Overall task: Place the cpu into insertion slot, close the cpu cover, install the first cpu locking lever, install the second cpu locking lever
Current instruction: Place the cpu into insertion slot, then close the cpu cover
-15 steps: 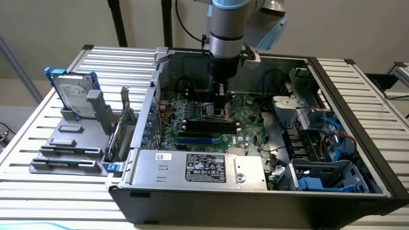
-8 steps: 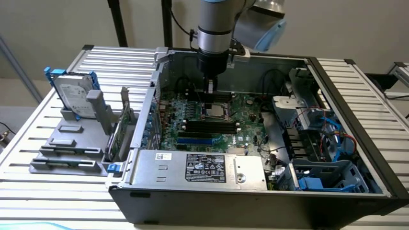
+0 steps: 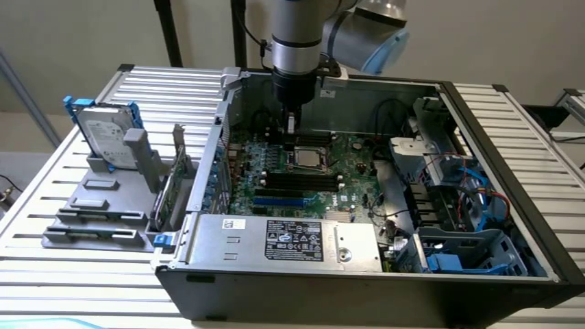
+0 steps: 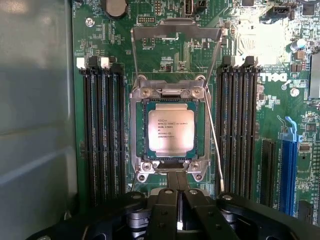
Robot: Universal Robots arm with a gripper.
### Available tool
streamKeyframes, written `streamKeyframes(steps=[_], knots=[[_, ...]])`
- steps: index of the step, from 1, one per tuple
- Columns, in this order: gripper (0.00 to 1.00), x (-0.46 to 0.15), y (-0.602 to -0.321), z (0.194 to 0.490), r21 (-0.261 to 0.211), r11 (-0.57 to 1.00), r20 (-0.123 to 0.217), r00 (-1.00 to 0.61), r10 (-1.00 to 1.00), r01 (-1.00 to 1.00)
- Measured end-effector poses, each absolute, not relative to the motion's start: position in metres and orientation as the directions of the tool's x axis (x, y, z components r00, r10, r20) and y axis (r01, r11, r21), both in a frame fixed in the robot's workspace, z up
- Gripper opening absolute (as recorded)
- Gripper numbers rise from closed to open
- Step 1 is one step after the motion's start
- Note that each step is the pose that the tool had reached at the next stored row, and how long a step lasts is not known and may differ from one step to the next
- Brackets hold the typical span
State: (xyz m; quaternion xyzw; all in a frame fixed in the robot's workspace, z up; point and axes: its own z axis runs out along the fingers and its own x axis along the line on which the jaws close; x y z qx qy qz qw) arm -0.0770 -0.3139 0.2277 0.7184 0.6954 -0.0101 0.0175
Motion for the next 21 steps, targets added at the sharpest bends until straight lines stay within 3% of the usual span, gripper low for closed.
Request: streamKeyframes(steps=[21], knots=[[0.11, -0.0771, -0.3139, 0.2277, 0.011, -0.032, -0.039, 0.033, 0.999, 0.999]])
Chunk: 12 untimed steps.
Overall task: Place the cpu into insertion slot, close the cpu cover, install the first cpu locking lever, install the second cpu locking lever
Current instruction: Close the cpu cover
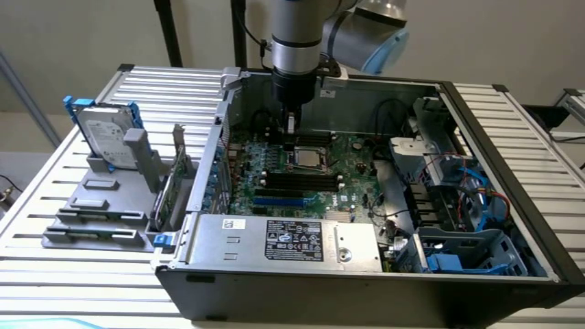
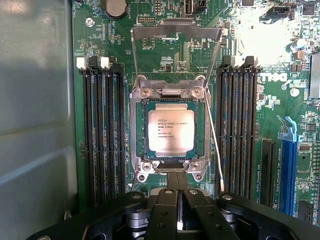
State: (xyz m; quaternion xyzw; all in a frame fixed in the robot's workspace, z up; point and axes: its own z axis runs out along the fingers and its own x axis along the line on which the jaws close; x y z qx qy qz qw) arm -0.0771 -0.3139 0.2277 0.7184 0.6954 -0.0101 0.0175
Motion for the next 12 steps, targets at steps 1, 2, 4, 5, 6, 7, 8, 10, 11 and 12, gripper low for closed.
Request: streamKeyframes(steps=[1, 2, 4, 5, 6, 7, 8, 10, 11, 12], knots=[[0.11, -0.077, -0.314, 0.228, 0.011, -0.032, -0.039, 0.033, 0.999, 0.999], [0.11, -0.076, -0.314, 0.228, 0.011, -0.032, -0.039, 0.033, 0.999, 0.999], [0.11, -0.068, -0.314, 0.228, 0.004, -0.032, -0.039, 0.032, 0.999, 0.999], [0.11, -0.064, -0.314, 0.228, 0.000, -0.032, -0.039, 0.032, 0.999, 0.999], [0.11, -0.059, -0.314, 0.229, -0.004, -0.032, -0.039, 0.032, 0.999, 0.999], [0.11, -0.055, -0.314, 0.230, -0.008, -0.032, -0.040, 0.032, 0.999, 0.999], [0.11, -0.050, -0.314, 0.231, -0.013, -0.032, -0.040, 0.032, 0.999, 0.999], [0.11, -0.042, -0.314, 0.234, -0.021, -0.032, -0.040, 0.031, 0.999, 0.999], [0.11, -0.037, -0.314, 0.236, -0.025, -0.032, -0.039, 0.031, 0.999, 0.999], [0.11, -0.033, -0.314, 0.238, -0.028, -0.032, -0.038, 0.031, 0.999, 0.999]])
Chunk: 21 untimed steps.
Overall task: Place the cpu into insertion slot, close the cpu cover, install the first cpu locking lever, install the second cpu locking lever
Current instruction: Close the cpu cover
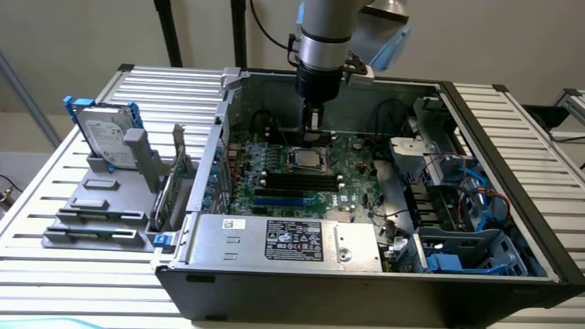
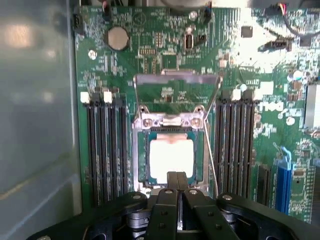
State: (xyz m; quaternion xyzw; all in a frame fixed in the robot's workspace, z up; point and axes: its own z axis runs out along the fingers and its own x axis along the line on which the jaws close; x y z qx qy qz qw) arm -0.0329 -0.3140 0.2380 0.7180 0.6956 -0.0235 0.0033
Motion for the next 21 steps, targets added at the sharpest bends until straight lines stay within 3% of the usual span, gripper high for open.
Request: streamKeyframes(steps=[10, 21], knots=[[0.11, 0.010, -0.316, 0.255, -0.041, -0.031, -0.008, 0.031, 0.999, 0.999], [0.11, 0.058, -0.324, 0.263, -0.060, -0.031, -0.004, 0.031, 1.000, 0.998]])
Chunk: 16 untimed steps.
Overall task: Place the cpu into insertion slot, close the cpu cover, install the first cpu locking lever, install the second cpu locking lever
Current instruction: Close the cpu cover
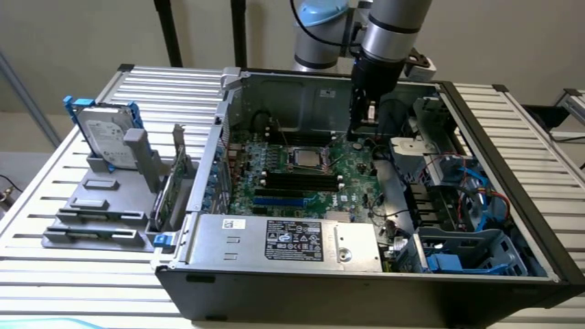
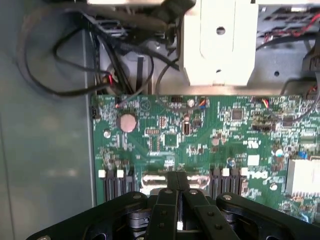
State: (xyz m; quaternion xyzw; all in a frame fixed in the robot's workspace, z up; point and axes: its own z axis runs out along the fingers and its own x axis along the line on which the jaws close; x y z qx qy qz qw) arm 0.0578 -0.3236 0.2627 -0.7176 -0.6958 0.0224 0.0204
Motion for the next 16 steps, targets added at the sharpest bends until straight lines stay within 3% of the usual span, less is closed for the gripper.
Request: streamKeyframes(steps=[16], knots=[[0.11, 0.054, -0.330, 0.250, -0.071, -0.023, 0.031, 0.025, 0.999, 0.997]])
